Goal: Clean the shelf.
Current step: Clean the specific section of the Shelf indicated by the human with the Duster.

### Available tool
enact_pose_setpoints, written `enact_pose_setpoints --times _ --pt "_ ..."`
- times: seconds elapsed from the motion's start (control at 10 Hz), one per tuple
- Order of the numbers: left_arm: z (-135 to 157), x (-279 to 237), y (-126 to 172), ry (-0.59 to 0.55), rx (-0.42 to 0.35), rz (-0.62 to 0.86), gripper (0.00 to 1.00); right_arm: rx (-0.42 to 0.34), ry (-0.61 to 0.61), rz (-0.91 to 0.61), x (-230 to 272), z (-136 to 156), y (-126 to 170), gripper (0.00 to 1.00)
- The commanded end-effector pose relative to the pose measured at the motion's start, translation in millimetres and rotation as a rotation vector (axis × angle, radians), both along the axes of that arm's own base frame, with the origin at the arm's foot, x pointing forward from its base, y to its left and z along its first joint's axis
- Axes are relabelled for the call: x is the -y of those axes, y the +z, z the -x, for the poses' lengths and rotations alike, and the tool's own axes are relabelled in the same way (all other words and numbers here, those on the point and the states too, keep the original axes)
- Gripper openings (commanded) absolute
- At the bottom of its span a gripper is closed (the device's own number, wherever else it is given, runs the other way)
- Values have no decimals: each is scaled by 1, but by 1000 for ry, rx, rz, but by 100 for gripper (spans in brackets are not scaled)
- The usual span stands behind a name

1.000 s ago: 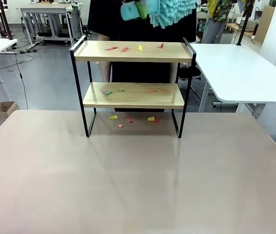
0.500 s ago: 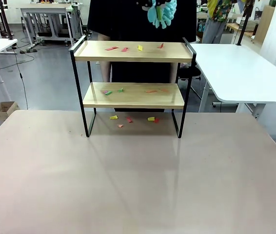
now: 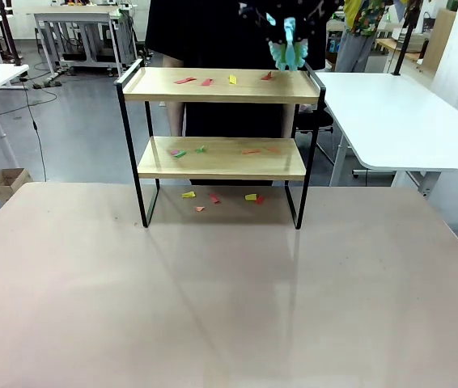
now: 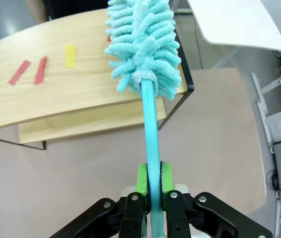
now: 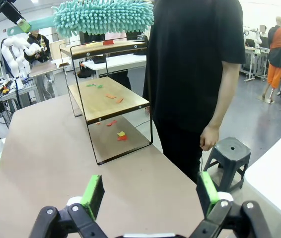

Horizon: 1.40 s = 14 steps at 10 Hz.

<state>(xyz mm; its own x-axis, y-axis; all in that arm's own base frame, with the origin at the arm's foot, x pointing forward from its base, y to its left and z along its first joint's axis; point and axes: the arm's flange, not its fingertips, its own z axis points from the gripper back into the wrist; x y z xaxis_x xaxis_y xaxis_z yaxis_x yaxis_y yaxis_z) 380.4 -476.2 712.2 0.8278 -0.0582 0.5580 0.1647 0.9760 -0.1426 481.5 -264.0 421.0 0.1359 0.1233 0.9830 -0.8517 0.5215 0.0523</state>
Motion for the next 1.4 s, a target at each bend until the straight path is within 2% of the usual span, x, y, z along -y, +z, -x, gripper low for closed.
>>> enact_pose_setpoints --times 0.0,0.5,0.7,0.8,0.9,1.0,1.3 --pt "-2 7 6 42 6 1 13 5 0 1 -1 0 3 100" --pt "-1 17 -32 70 -51 -11 13 5 0 1 -1 0 3 100" --pt "-1 18 -38 51 -66 5 13 5 0 1 -1 0 3 100" --pt "-2 18 -40 44 -101 -4 13 5 0 1 -1 0 3 100" --pt "-5 20 -37 38 -62 -18 13 5 0 1 -1 0 3 100" --pt "-5 20 -37 38 -62 -18 13 5 0 1 -1 0 3 100" --pt "-11 2 -39 50 -119 -40 13 5 0 1 -1 0 3 100"
